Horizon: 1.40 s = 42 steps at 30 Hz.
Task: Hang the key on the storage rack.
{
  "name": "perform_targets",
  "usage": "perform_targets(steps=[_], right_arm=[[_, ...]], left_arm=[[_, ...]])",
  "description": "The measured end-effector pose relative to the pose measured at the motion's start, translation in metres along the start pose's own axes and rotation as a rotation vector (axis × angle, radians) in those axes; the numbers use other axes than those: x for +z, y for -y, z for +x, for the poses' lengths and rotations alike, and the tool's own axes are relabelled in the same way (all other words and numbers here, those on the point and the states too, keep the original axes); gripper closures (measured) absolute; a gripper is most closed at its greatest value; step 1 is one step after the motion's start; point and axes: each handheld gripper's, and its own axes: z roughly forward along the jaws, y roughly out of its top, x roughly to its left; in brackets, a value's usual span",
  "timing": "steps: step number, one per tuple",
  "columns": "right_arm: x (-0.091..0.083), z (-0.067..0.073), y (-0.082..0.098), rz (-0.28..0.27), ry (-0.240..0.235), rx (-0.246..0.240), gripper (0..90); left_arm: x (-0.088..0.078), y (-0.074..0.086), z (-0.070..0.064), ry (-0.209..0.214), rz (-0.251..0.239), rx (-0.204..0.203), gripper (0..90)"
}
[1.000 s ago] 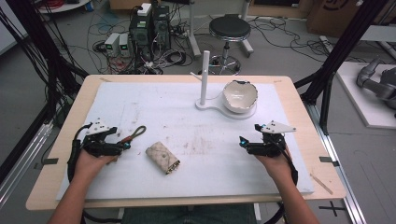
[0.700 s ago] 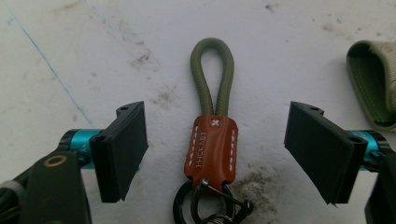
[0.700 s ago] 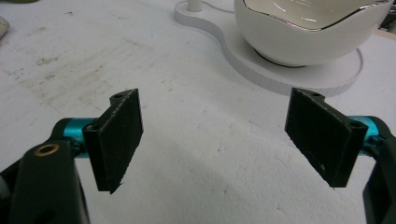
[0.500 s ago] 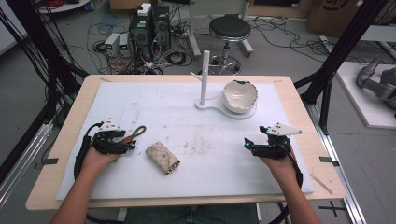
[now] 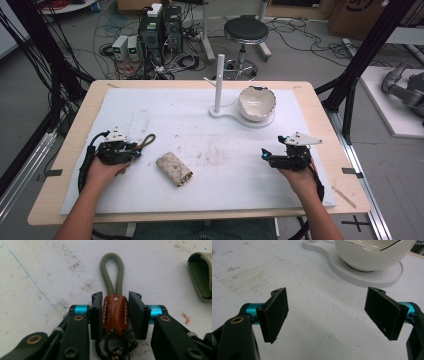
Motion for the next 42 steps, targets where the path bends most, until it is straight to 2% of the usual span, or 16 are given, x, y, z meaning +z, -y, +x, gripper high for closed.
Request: perform_targets(steps=[5, 9, 15, 18, 25, 26, 28, 30, 31, 35, 41, 42], right_arm=[[0.0, -0.001, 0.001, 0.005, 0.003, 0.002, 19.5], [0.001, -0.002, 0.001, 0.005, 0.002, -0.007, 19.5], [0.002, -0.003, 0.001, 0.001, 0.005, -0.006, 19.5], [0.003, -0.003, 0.001, 0.003, 0.005, -0.006, 19.5], [0.004, -0.003, 0.0, -0.004, 0.008, 0.001, 19.5], [0.004, -0.003, 0.0, -0.004, 0.008, 0.001, 19.5], [0.005, -0.003, -0.001, -0.004, 0.005, -0.003, 19.5], [0.005, -0.003, -0.001, -0.002, 0.002, -0.004, 19.5], [0.006, -0.003, -0.001, -0.002, 0.003, -0.002, 19.5], [0.007, -0.003, -0.001, 0.001, 0.0, -0.005, 19.5], [0.007, -0.002, -0.001, 0.005, 0.0, -0.005, 19.5], [0.007, -0.002, -0.001, 0.005, 0.0, -0.005, 19.5]], left_arm=[[-0.002, -0.003, -0.001, -0.017, 0.013, 0.021, 69.1], [-0.01, -0.007, -0.001, -0.025, -0.039, 0.025, 69.4], [-0.022, -0.024, -0.009, -0.006, -0.119, 0.046, 69.5], [-0.025, -0.031, -0.012, 0.0, -0.134, 0.067, 69.5], [-0.029, -0.065, -0.024, 0.008, -0.197, 0.113, 69.5], [-0.029, -0.065, -0.024, 0.008, -0.197, 0.113, 69.5], [-0.031, -0.081, -0.027, 0.011, -0.225, 0.126, 69.5], [-0.032, -0.087, -0.029, 0.011, -0.227, 0.135, 69.5], [-0.034, -0.099, -0.031, 0.014, -0.241, 0.152, 69.5], [-0.036, -0.123, -0.037, 0.022, -0.263, 0.182, 69.5], [-0.034, -0.155, -0.047, 0.04, -0.314, 0.207, 69.5], [-0.034, -0.155, -0.047, 0.04, -0.314, 0.207, 69.5]])
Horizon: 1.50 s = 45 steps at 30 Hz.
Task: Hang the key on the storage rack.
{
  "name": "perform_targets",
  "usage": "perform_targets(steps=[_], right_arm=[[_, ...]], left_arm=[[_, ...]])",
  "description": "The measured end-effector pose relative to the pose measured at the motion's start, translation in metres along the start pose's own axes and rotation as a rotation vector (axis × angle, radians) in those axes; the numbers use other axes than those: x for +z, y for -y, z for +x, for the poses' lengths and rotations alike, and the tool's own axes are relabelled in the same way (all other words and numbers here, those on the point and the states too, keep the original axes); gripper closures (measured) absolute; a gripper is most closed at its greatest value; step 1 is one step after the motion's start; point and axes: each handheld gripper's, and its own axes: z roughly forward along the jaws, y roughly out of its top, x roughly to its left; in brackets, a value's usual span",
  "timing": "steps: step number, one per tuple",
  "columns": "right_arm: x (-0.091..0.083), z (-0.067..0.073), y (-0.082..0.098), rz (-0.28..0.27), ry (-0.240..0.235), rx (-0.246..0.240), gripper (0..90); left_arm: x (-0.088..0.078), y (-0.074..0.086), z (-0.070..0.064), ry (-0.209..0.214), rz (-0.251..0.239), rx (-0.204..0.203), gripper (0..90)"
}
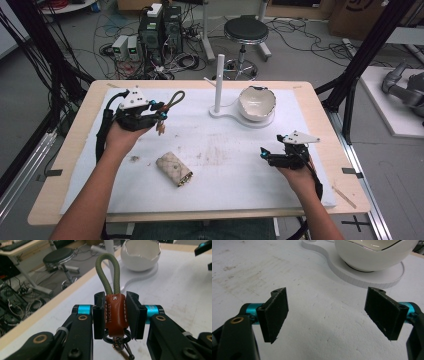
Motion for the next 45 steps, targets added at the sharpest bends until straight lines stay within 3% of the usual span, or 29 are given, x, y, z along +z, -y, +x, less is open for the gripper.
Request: perform_targets(steps=[11, 18, 33, 45], right_arm=[[0.003, -0.001, 0.0, 0.006, -0.003, -0.001, 19.5], [0.003, -0.001, 0.0, 0.008, -0.007, 0.002, 19.5], [0.005, 0.0, 0.001, 0.023, -0.008, -0.006, 19.5], [0.004, 0.0, 0.003, 0.022, -0.012, -0.005, 19.5]], left_arm=[[0.033, -0.052, -0.009, 0.041, -0.039, 0.041, 69.5], [0.055, -0.072, -0.013, 0.047, -0.037, 0.063, 69.5], [0.086, -0.076, -0.01, 0.054, -0.008, 0.051, 69.5], [0.105, -0.071, -0.011, 0.042, 0.047, 0.061, 68.3]])
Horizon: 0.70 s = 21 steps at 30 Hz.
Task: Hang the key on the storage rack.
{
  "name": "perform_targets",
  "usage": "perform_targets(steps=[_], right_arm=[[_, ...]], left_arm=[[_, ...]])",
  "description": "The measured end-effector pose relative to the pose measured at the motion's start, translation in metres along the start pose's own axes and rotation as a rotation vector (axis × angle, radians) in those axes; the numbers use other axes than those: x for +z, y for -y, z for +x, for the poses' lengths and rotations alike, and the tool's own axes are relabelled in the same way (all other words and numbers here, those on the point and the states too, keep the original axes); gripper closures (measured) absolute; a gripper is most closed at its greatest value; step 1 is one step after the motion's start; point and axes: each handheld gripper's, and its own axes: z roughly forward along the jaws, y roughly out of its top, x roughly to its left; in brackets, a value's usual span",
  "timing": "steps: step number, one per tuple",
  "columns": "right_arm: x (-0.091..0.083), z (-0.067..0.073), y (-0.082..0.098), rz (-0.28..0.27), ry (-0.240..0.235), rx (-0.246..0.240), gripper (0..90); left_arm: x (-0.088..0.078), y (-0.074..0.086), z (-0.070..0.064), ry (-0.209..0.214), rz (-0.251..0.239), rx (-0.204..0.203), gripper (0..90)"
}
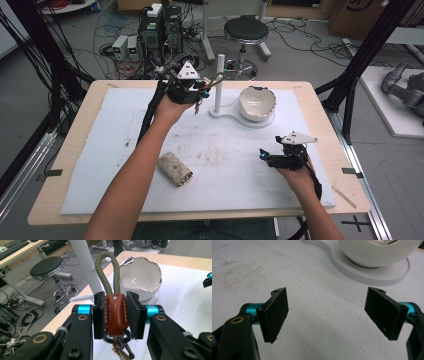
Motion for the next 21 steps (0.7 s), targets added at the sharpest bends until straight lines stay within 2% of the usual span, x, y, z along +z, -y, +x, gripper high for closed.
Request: perform_targets(steps=[2, 4, 7, 10, 12, 16, 21], right_arm=[[0.0, -0.001, 0.001, 0.0, 0.002, 0.002, 19.5], [-0.001, -0.001, 0.001, -0.001, 0.002, 0.008, 19.5], [-0.001, -0.001, 0.001, -0.005, 0.005, 0.007, 19.5], [-0.002, 0.0, 0.0, -0.008, 0.003, 0.004, 19.5], [-0.002, 0.0, 0.0, -0.012, 0.009, 0.0, 19.5], [-0.002, 0.001, 0.0, -0.016, 0.01, 0.004, 19.5], [-0.003, 0.002, -0.001, -0.018, 0.011, 0.001, 19.5]], left_arm=[[0.001, 0.001, 0.0, -0.004, -0.005, -0.004, 64.3], [0.0, 0.001, 0.001, -0.009, -0.007, -0.02, 54.8], [-0.002, 0.002, 0.001, -0.011, -0.011, -0.029, 47.9], [-0.011, 0.008, 0.002, -0.001, -0.027, -0.059, 42.9], [-0.017, 0.013, 0.003, -0.001, -0.028, -0.066, 37.0], [-0.031, 0.028, 0.006, 0.006, -0.022, -0.084, 32.0], [-0.05, 0.052, 0.008, 0.012, -0.03, -0.154, 26.4]])
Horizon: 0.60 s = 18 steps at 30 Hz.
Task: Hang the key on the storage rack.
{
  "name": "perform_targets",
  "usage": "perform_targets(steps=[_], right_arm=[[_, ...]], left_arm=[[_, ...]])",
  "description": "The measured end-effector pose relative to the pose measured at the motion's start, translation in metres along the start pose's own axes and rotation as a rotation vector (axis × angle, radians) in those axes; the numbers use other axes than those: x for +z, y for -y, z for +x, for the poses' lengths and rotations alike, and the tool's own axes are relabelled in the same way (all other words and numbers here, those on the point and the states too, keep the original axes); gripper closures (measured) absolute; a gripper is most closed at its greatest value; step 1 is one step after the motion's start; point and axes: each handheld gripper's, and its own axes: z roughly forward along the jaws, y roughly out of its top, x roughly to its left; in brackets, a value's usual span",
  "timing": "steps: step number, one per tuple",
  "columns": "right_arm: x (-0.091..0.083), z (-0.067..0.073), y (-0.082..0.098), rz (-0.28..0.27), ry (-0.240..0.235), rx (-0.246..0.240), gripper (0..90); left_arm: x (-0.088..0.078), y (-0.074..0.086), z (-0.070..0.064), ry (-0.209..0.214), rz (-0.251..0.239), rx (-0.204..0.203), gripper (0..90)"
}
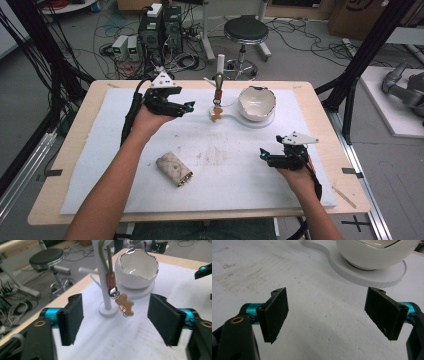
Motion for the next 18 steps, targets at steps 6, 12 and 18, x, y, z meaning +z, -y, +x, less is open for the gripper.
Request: perform_targets(steps=[6, 12, 18], right_arm=[[0.001, -0.001, -0.001, -0.003, -0.002, 0.0, 19.5], [0.003, 0.0, -0.001, -0.001, -0.002, 0.0, 19.5], [0.003, 0.001, -0.002, 0.0, -0.005, -0.002, 19.5]], left_arm=[[-0.025, 0.024, 0.005, -0.002, -0.017, -0.029, 24.5], [-0.041, 0.049, 0.007, -0.003, -0.029, -0.048, 22.9], [-0.059, 0.073, 0.014, -0.009, -0.062, -0.107, 22.9]])
